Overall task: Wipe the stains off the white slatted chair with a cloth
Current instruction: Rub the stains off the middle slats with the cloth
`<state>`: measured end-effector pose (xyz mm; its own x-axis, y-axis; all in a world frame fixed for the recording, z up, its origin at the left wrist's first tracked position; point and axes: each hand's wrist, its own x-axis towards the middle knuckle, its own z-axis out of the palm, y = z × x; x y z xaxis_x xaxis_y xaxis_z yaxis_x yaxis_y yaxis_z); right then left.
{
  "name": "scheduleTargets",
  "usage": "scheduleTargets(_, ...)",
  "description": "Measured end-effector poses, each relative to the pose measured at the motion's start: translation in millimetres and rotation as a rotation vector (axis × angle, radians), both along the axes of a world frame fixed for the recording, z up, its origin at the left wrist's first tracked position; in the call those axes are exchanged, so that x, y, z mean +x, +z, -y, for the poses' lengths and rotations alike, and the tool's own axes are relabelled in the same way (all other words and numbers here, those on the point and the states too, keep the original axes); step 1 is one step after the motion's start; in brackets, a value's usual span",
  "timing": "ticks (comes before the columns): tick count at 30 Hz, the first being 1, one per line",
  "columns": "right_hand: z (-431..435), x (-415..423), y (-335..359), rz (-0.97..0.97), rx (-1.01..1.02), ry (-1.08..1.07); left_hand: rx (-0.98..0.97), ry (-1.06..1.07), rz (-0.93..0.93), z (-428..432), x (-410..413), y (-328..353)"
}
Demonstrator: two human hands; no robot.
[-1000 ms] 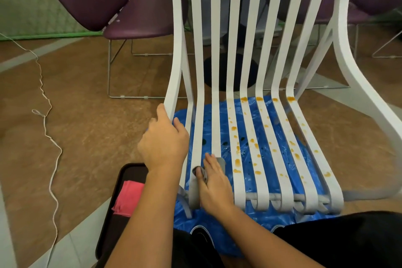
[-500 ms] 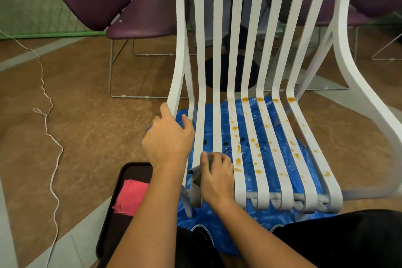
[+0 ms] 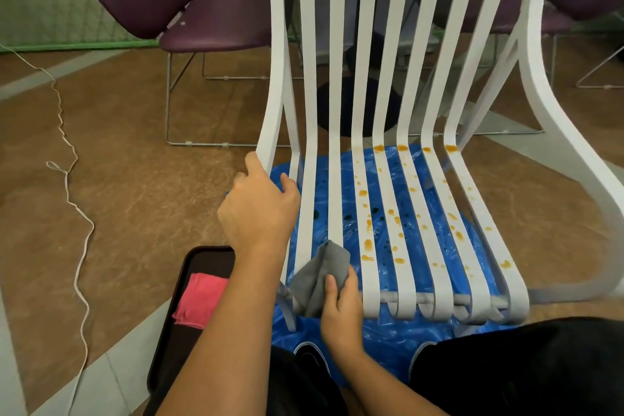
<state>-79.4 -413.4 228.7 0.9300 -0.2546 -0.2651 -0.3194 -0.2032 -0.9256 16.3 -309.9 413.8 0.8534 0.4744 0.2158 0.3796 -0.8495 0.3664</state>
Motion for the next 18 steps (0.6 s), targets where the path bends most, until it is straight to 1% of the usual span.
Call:
scheduleTargets(2,3.3,-12.4,-6.0,-0.007,0.031,0.025,0.001,0.0,0.004,-0.2,-0.1,-0.3)
scheduleTargets(5,7.7,-25.3,-18.1,-0.016,0.018,0.064,-0.002,0.001,0.013,-0.9,0.1,-1.8)
scheduleTargets(10,21.6,-40.0,-43.4,-0.049,-0.122,0.205,0.001,-0.006,0.024,-1.4,-0.7,-4.1)
scheduleTargets(12,29.0,-40.3,-55.0,-0.045,-0.159,0.222,0.002,-0.009,0.029,-1.9,-0.6,-4.5)
scheduleTargets(18,36.7,-39.9,-68.9,-0.133,-0.098,0.276,0.002,-0.022,0.029,-1.8,-0.7,-4.8)
